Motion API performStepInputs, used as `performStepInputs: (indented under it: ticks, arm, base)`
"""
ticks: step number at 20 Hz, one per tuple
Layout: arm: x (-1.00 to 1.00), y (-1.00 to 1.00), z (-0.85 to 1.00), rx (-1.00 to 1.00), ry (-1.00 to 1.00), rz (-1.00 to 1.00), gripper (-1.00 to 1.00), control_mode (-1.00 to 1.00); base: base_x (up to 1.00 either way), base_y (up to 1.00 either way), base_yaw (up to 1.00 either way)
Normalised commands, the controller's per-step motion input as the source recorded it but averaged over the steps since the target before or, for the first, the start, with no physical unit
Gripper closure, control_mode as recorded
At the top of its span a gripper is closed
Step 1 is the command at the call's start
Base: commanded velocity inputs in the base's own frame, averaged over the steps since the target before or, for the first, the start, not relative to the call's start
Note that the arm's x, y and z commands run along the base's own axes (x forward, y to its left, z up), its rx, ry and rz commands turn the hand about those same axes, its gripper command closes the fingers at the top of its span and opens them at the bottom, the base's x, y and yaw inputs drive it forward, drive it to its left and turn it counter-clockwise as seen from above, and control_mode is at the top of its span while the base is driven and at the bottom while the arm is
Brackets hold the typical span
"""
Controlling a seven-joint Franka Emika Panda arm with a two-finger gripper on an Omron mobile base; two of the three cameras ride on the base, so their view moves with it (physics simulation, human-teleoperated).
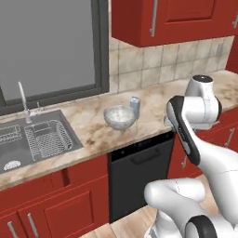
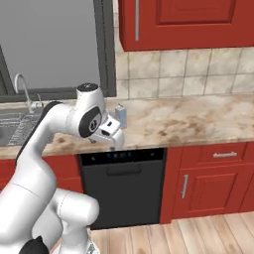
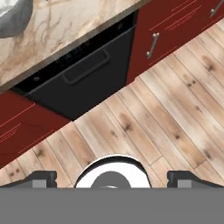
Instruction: Gather the eggs and milk located in the vicinity of the sink area and place them right next to the bowl.
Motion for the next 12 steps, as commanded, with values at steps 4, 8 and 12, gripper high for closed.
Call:
performStepInputs:
  ticks: [4,8,12]
  arm:
    - [0.0,0.0,0.0,0.0,0.0,0.0,-1.0,1.0]
    - [0.0,0.0,0.0,0.0,0.0,0.0,-1.0,1.0]
    - [0.0,0.0,0.0,0.0,0.0,0.0,-1.0,1.0]
  base:
    - [-0.51,1.0,0.3]
    - [-0.27,1.0,0.32]
    - [-0.16,1.0,0.27]
